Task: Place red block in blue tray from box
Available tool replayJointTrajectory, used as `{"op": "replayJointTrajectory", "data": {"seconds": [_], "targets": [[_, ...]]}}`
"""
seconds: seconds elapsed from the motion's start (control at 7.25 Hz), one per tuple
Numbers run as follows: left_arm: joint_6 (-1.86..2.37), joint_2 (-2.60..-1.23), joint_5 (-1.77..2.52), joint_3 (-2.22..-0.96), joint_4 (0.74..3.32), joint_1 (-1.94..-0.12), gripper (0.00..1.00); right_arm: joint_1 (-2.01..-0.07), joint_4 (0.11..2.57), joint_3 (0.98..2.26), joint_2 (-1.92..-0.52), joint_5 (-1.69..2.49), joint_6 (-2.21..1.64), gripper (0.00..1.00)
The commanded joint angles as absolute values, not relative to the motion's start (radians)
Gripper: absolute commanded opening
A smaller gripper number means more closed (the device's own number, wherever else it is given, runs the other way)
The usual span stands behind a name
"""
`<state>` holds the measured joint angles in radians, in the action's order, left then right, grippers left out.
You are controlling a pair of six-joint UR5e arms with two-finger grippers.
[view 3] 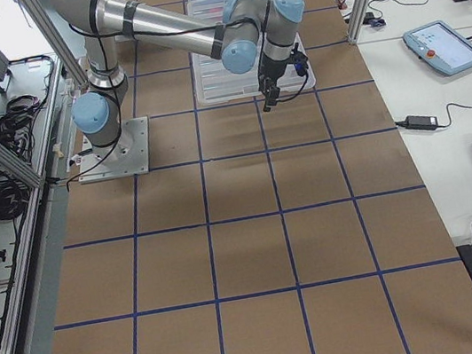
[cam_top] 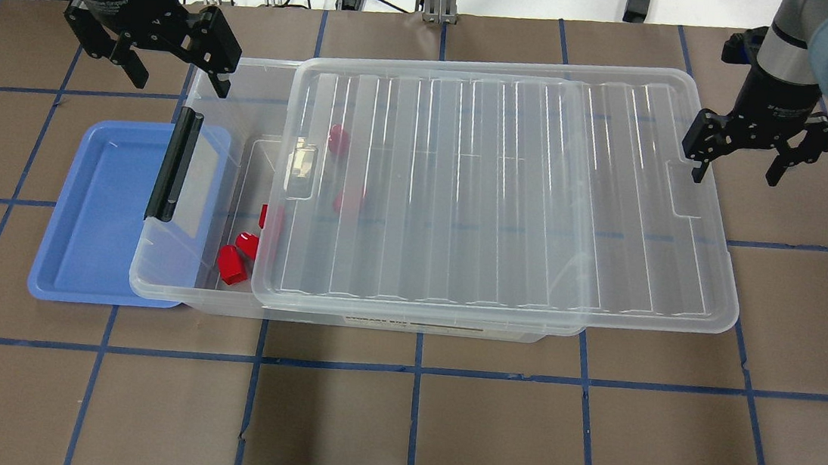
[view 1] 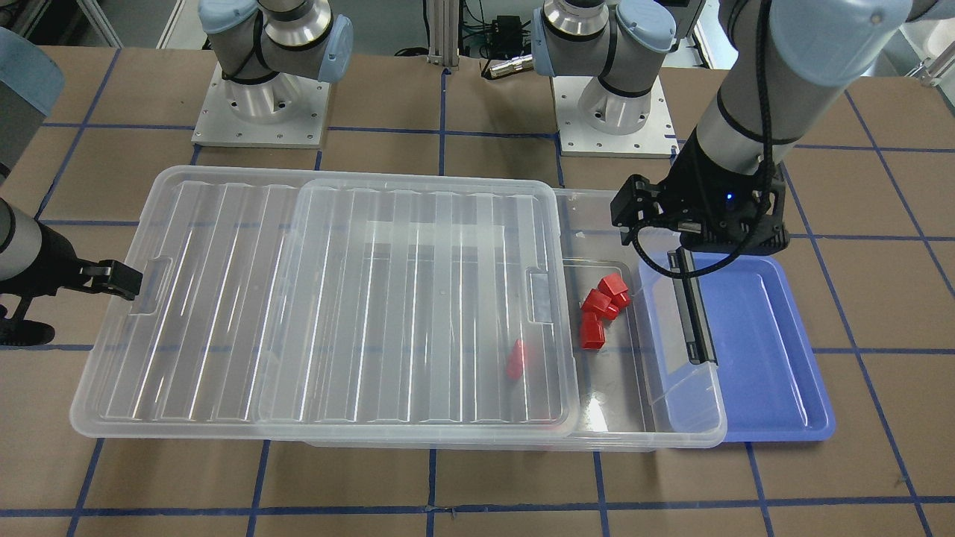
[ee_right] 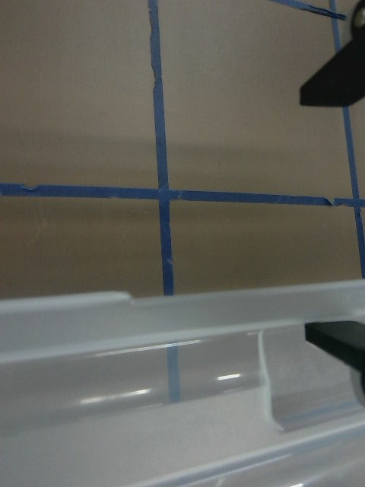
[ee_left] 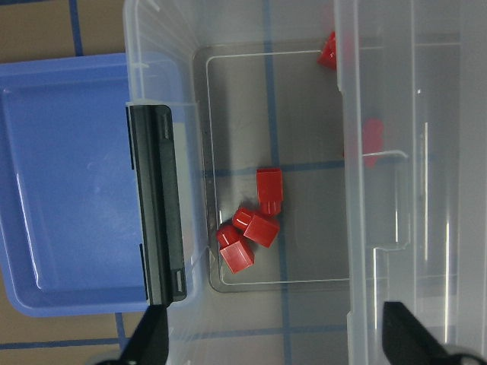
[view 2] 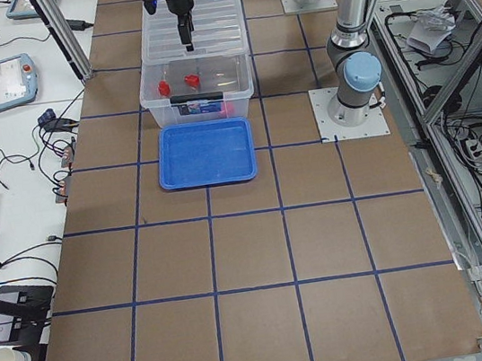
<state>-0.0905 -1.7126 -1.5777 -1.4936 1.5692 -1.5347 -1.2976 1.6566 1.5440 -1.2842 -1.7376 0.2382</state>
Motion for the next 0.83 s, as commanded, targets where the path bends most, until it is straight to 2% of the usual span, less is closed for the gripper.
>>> {"op": "replayJointTrajectory", "data": {"seconds": [0.0,0.41,0.69], "targets": [[-0.107,-1.727,-1.572,-1.639,1.383,-1.535,1.00,-1.263,1.669,1.545,-1.284,-1.743,0.273,1.00],[-0.147,-1.767,-1.572,-1.804,1.127,-1.539,1.00,-1.241,1.672,1.546,-1.284,-1.744,0.305,1.00],[-0.141,-1.792,-1.571,-1.847,1.031,-1.545,1.00,-1.239,1.678,1.546,-1.282,-1.772,0.308,1.00]]}}
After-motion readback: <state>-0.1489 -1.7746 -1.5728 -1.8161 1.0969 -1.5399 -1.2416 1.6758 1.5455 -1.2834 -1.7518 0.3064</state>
